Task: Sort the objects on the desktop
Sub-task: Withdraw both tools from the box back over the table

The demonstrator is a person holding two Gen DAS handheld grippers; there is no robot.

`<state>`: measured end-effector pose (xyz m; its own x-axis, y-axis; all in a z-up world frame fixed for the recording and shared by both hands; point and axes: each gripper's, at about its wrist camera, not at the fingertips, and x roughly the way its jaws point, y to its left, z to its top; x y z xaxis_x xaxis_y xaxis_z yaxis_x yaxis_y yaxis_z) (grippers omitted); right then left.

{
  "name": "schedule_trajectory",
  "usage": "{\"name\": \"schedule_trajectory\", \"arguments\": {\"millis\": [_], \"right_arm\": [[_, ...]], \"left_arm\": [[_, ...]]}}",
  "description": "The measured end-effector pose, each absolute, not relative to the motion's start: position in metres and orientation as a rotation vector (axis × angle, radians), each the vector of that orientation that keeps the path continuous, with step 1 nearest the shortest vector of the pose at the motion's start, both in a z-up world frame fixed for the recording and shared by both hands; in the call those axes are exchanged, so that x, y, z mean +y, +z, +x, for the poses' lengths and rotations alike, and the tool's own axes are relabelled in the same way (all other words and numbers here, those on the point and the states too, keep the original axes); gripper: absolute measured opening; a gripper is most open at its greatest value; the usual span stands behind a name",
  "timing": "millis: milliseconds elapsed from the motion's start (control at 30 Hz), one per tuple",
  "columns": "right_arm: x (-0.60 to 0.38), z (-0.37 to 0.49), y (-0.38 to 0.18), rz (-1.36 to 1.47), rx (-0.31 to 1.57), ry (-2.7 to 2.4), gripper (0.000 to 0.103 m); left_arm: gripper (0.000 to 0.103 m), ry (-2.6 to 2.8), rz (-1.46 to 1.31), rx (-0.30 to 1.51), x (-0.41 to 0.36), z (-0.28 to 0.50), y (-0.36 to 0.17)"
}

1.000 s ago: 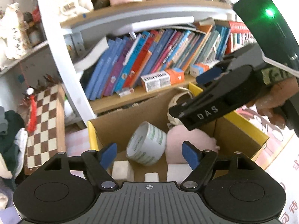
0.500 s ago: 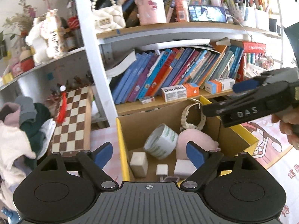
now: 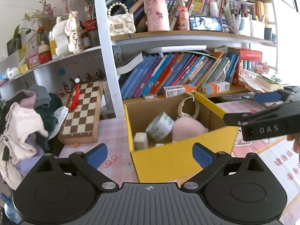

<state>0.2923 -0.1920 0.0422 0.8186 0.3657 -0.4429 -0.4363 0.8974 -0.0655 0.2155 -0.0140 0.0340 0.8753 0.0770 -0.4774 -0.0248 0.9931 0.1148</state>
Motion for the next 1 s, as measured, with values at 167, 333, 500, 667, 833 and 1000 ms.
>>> {"name": "schedule_trajectory", "arguments": {"millis": [167, 333, 500, 667, 833, 1000], "right_arm": [[-0.199, 0.247, 0.036, -0.152, 0.425, 0.39, 0.1], [-0.206, 0.206, 0.026, -0.14, 0.441, 0.358, 0.103], [-0.211, 0.17, 0.015, -0.135, 0.464, 0.331, 0.103], [-0.21, 0.137, 0.003, -0.137, 0.499, 0.319, 0.103], [-0.206, 0.113, -0.005, -0.163, 0.52, 0.32, 0.103], [-0.204, 0.099, -0.008, -0.181, 0.52, 0.322, 0.103]], "left_arm": [[0.101, 0.046, 0.076, 0.497, -0.016, 0.184, 0.031], [0.103, 0.025, 0.079, 0.484, -0.02, 0.15, 0.029], [0.103, 0.022, 0.078, 0.489, -0.023, 0.12, 0.024], [0.103, 0.046, 0.06, 0.509, -0.022, 0.096, 0.017], [0.103, 0.055, 0.043, 0.534, -0.022, 0.079, 0.01], [0.103, 0.059, 0.033, 0.556, -0.021, 0.069, 0.005]]}}
